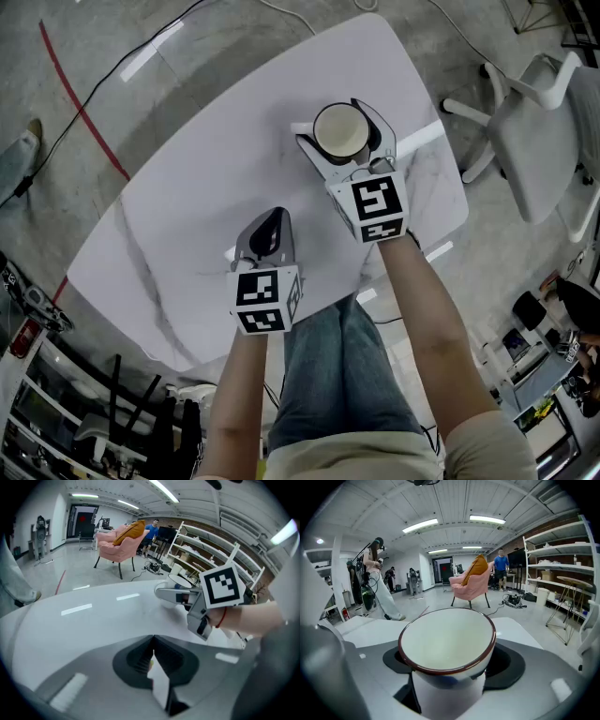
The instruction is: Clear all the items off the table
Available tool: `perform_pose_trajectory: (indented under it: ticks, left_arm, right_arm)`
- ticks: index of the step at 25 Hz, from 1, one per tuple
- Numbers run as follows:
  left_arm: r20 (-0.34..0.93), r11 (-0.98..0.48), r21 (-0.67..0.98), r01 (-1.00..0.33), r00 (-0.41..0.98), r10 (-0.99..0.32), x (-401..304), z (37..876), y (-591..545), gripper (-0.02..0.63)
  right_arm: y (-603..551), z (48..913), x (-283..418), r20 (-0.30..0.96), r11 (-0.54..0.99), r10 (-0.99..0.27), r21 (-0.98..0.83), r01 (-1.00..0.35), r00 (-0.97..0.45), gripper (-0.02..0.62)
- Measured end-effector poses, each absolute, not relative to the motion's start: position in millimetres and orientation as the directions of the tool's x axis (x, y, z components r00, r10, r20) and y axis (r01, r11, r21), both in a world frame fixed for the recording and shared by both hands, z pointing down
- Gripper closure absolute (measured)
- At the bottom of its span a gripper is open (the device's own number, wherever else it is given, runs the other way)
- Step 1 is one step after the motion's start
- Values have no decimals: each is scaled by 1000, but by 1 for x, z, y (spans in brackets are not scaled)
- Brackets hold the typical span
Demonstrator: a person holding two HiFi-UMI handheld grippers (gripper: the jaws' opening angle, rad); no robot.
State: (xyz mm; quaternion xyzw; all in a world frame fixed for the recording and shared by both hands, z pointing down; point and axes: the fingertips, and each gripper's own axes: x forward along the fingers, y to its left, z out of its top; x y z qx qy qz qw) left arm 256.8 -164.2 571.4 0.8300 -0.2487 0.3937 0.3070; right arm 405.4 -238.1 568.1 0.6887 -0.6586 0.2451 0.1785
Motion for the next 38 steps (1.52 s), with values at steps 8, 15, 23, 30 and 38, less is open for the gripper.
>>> perform_pose_trajectory:
  ticks: [8, 15, 23, 30, 38]
  left_arm:
    - [782, -713, 324, -622, 600, -167, 273, 552, -161, 597]
    - [770, -740, 330, -586, 621, -149, 284, 535, -158, 597]
    - [760, -754, 322, -573, 631, -156, 301, 519, -162, 597]
    - [757, -766, 315, -561, 636, -154, 321, 513, -142, 597]
    - [752, -740, 315, -594, 632, -188, 354, 509, -127, 597]
  right_arm:
    - [-219, 550, 398, 573, -69, -820, -64, -996, 20, 186]
    - [-200, 525, 395, 566, -116, -823, -86, -990, 47, 186]
    - [-182, 495, 405, 541, -182, -836, -119, -976, 90, 186]
    - [-160, 479, 424, 520, -214, -847, -136, -967, 114, 186]
    - [-143, 469, 447, 516, -185, -853, -148, -971, 84, 186]
